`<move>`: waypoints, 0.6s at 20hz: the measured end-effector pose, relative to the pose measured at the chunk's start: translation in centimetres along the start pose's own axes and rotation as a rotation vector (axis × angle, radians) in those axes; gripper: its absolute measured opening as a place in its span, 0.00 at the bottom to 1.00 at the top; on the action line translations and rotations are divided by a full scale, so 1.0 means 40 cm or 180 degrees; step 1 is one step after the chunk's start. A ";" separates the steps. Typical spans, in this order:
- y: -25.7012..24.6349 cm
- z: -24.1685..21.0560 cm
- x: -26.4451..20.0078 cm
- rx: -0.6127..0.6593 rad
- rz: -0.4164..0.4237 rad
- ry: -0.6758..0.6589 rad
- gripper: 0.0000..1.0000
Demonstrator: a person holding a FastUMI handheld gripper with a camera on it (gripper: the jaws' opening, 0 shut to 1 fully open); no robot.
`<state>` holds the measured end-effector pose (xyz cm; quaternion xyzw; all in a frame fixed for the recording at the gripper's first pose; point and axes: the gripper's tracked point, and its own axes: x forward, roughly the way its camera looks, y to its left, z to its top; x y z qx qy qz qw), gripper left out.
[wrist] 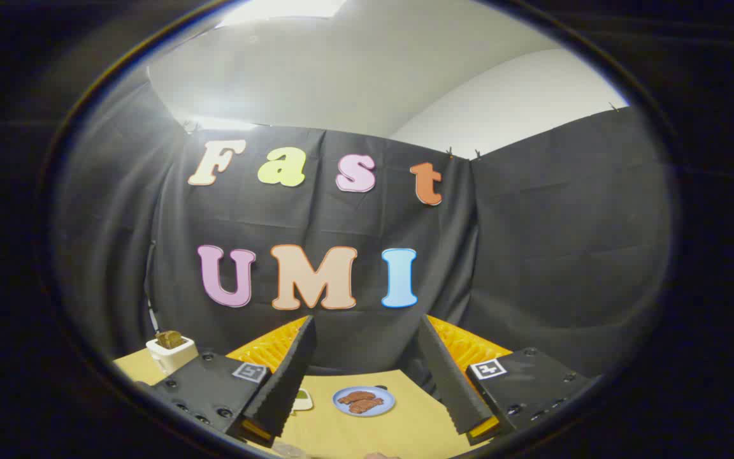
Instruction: Take the bottle from table, then pour the juice into the cup, finally place the bottle on the coaster
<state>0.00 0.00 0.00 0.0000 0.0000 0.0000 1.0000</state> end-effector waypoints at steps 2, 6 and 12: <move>0.015 -0.011 -0.004 -0.0036 0.0057 0.0025 0.99; 0.050 -0.023 -0.011 -0.0070 0.0180 0.0067 0.99; 0.074 -0.046 -0.013 -0.0066 0.0287 0.0115 1.00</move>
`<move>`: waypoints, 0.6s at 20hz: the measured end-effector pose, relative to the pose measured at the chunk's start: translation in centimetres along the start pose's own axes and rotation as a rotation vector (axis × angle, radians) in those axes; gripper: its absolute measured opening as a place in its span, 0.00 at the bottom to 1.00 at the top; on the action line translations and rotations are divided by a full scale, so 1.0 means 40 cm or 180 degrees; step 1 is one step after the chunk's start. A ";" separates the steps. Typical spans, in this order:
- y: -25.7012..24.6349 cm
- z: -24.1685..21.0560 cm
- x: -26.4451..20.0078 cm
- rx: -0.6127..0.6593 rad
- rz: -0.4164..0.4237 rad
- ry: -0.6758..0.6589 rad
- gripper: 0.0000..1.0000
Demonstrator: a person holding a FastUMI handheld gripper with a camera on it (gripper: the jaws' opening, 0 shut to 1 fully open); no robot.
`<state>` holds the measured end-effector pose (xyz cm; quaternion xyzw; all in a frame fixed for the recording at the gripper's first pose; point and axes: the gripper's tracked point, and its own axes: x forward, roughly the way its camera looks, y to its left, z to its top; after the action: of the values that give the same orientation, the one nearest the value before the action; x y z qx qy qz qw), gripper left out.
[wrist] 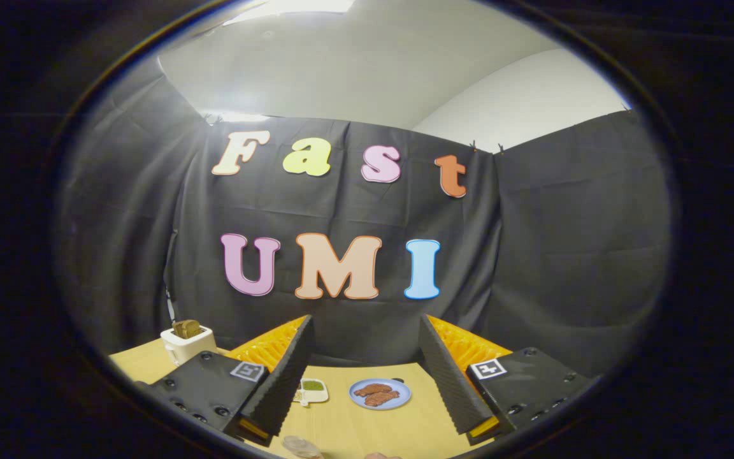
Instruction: Take the bottle from table, then pour the juice into the cup, finally place the bottle on the coaster
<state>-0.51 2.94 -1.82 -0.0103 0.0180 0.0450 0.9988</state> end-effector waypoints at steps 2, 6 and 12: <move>0.019 -0.015 0.002 0.0008 0.0070 0.0031 1.00; 0.062 -0.121 0.000 0.0113 0.0238 0.0312 1.00; 0.142 -0.396 -0.042 0.0336 0.0509 0.1036 1.00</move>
<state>-3.26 8.11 -17.68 0.0364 0.1824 0.1211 0.9751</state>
